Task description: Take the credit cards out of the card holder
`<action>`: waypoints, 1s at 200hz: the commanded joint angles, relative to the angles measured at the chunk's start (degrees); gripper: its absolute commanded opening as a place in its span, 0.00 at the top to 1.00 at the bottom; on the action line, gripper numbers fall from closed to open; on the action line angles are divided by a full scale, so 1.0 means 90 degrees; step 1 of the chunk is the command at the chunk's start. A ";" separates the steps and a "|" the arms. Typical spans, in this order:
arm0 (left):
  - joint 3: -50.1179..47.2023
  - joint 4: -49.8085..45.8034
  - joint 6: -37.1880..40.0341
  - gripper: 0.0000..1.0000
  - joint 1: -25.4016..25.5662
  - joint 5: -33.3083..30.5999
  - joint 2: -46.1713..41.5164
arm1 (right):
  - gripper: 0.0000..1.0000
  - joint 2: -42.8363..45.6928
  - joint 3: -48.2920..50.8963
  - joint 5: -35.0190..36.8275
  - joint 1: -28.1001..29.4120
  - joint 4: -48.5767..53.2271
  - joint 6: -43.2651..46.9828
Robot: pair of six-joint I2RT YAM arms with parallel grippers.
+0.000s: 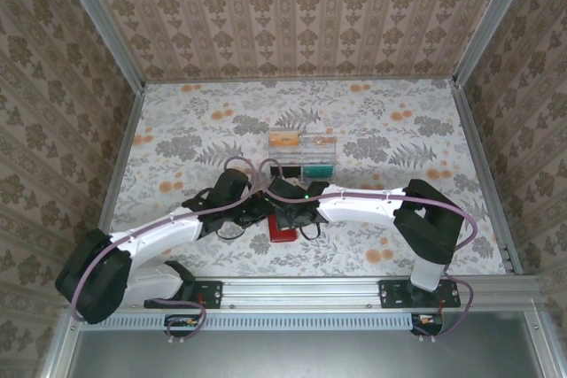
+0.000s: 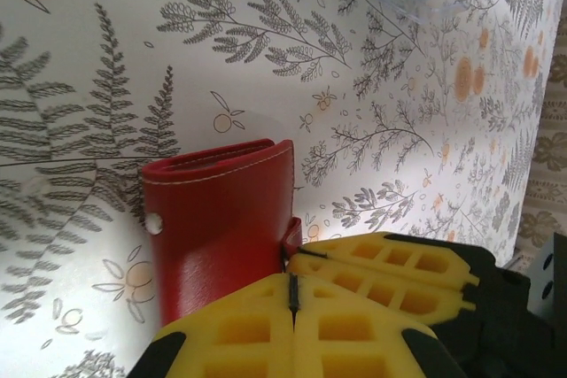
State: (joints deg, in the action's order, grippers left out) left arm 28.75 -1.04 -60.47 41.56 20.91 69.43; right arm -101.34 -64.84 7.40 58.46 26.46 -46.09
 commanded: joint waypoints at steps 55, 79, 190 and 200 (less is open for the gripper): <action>0.0121 -0.0609 0.0041 1.00 -0.0078 0.0206 0.1301 | 1.00 0.0281 0.0294 -0.0194 -0.0084 -0.0522 -0.0271; 0.0195 -0.0923 0.0224 1.00 -0.0067 0.0109 0.1707 | 1.00 0.0592 0.0639 -0.0246 -0.0161 -0.0787 -0.0347; 0.1342 -0.2967 0.1453 0.32 -0.0675 -0.0800 -0.0566 | 1.00 0.1364 0.0519 -0.0432 -0.0295 -0.0655 -0.0358; 0.1419 -0.3195 0.1576 0.27 -0.0856 -0.0845 -0.0840 | 1.00 0.1431 0.0421 -0.0453 -0.0297 -0.0701 -0.0353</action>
State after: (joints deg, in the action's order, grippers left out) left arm 38.52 -20.58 -51.24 36.77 16.82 67.37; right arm -90.98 -58.24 5.10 56.05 20.88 -48.40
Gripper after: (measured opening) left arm 0.692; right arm 0.064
